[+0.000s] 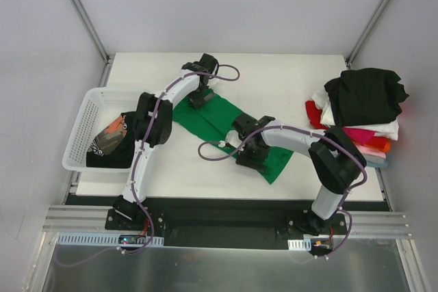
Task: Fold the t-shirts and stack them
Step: Rotate the tshirt 90 degrees
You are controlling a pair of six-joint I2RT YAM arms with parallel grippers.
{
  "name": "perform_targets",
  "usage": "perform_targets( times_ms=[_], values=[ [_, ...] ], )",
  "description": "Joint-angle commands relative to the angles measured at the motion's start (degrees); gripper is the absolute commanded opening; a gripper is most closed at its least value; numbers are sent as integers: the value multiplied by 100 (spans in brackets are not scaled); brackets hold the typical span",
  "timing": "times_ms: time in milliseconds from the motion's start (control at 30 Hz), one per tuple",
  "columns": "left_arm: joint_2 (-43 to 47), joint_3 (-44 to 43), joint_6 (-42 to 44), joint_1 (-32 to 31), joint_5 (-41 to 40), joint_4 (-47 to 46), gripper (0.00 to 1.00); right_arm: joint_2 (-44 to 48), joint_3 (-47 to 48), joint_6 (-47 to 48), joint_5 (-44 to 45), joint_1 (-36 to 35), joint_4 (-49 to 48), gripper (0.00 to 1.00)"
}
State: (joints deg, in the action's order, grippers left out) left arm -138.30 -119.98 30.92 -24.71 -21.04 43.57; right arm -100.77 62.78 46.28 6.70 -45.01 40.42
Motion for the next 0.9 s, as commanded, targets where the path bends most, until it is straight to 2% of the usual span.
perform_targets(
  times_ms=[0, 367, 867],
  values=[
    [-13, 247, -147, 19, 302, -51, 97, 286, -293, -67, 894, 19, -755, 97],
    [-109, 221, -147, 19, 311, -86, 97, 356, -416, -40, 1272, -147, -1098, 97],
    [-584, -552, -42, -25, 443, -94, 97, 225, -407, -234, 1264, -859, -1072, 97]
  ],
)
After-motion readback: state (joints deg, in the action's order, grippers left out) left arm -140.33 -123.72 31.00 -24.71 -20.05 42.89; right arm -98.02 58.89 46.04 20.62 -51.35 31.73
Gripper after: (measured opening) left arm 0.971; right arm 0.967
